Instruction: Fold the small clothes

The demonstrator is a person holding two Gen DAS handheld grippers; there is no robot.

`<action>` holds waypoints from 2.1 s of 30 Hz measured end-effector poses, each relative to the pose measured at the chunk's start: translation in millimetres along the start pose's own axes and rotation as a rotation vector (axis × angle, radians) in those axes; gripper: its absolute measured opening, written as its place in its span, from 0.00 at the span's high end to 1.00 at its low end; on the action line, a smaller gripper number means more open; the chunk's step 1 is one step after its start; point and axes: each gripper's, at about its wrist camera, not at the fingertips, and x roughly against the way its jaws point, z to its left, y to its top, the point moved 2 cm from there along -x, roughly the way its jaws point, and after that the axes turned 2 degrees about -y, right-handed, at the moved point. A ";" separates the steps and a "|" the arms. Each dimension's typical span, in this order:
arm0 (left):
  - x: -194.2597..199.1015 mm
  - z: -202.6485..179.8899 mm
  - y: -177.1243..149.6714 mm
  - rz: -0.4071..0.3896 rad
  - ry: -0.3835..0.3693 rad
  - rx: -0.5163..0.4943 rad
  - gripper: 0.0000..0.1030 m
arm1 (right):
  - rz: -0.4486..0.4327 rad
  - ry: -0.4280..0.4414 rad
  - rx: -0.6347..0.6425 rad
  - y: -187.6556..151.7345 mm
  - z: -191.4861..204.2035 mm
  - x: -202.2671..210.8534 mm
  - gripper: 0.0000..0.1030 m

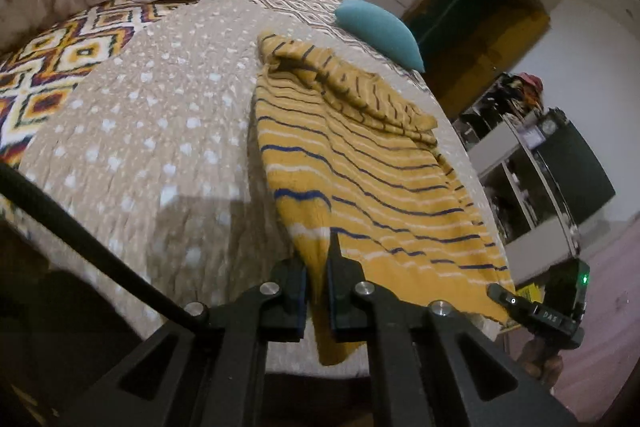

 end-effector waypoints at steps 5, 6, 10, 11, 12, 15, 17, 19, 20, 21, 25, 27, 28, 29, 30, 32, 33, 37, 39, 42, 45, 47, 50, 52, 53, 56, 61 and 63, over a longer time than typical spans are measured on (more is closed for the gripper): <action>-16.5 11.6 -28.0 0.057 0.045 0.016 0.93 | 0.070 -0.044 0.007 -26.2 -8.9 -5.7 0.93; -18.9 14.5 -26.3 0.062 0.045 0.028 0.93 | 0.075 -0.042 -0.003 -24.8 -11.0 -9.0 0.93; -17.6 16.9 -7.9 0.032 0.025 0.036 0.93 | 0.068 0.001 -0.025 -2.7 -12.9 -12.6 0.93; -17.8 14.6 -2.5 0.027 0.021 0.036 0.93 | 0.062 0.012 -0.024 2.9 -11.9 -11.2 0.93; -19.8 12.3 11.3 0.018 0.013 0.034 0.93 | 0.048 0.029 -0.019 16.2 -7.7 -11.5 0.93; -29.8 1.7 48.8 -0.018 0.023 0.016 0.93 | 0.004 0.046 -0.002 53.9 8.0 -17.1 0.93; -39.8 -3.3 78.1 -0.044 0.036 0.004 0.93 | -0.040 0.045 0.013 90.8 16.4 -22.2 0.93; -54.7 -5.8 114.6 -0.064 0.023 0.024 0.93 | -0.074 0.033 0.019 125.9 21.7 -28.0 0.93; -61.9 -7.0 131.0 -0.071 0.016 0.038 0.93 | -0.083 0.034 0.016 141.1 22.9 -31.5 0.93; -67.7 -7.6 142.9 -0.079 0.013 0.047 0.93 | -0.085 0.013 0.014 155.5 24.0 -37.1 0.93; -102.2 -7.7 184.8 -0.096 0.049 0.057 0.93 | -0.101 -0.037 0.000 203.8 18.9 -66.7 0.93; -119.9 -3.5 194.3 -0.077 0.062 0.070 0.93 | -0.092 -0.061 -0.015 219.3 10.8 -81.5 0.93; -128.6 -1.0 198.7 -0.064 0.064 0.079 0.93 | -0.084 -0.071 -0.022 227.0 6.2 -89.9 0.93; -137.5 1.7 203.3 -0.051 0.066 0.088 0.93 | -0.078 -0.081 -0.027 234.4 2.1 -97.8 0.93; -149.8 5.0 210.5 -0.036 0.069 0.099 0.93 | -0.075 -0.088 -0.030 238.0 0.0 -103.7 0.93; -164.5 8.1 219.0 -0.022 0.071 0.106 0.93 | -0.070 -0.098 -0.039 249.6 -8.5 -114.2 0.93; -175.9 10.4 227.5 -0.012 0.069 0.114 0.93 | -0.068 -0.102 -0.045 256.7 -12.1 -119.4 0.93; -205.9 19.1 254.0 0.002 0.036 0.157 0.92 | -0.058 -0.100 -0.094 290.4 -33.3 -144.2 0.92; -218.9 26.6 266.0 0.011 0.011 0.197 0.91 | -0.049 -0.092 -0.143 306.5 -49.5 -158.2 0.90; -236.8 40.5 280.4 0.025 -0.024 0.268 0.84 | -0.048 -0.097 -0.214 325.3 -71.9 -175.7 0.88; -251.0 55.2 289.9 0.038 -0.071 0.342 0.73 | -0.040 -0.082 -0.291 339.6 -92.8 -192.7 0.77; -255.2 61.8 293.5 0.034 -0.089 0.375 0.69 | -0.046 -0.079 -0.320 347.9 -102.6 -201.0 0.72; -255.5 74.2 299.0 -0.013 -0.089 0.426 0.48 | -0.051 -0.048 -0.356 355.9 -111.9 -208.6 0.59; -252.4 85.4 301.6 -0.049 -0.088 0.473 0.43 | -0.054 -0.039 -0.380 359.3 -117.1 -211.9 0.58; -252.4 89.2 303.1 -0.049 -0.093 0.489 0.43 | -0.053 -0.035 -0.391 361.2 -119.3 -213.7 0.58; -245.6 97.6 305.4 -0.053 -0.081 0.509 0.43 | -0.062 -0.048 -0.404 366.8 -122.3 -211.9 0.53; -217.9 88.9 297.0 -0.053 0.003 0.404 0.39 | -0.167 -0.135 -0.414 379.8 -124.2 -176.8 0.25; -207.7 84.9 290.3 -0.044 0.037 0.355 0.36 | -0.169 -0.139 -0.392 376.9 -121.7 -156.4 0.25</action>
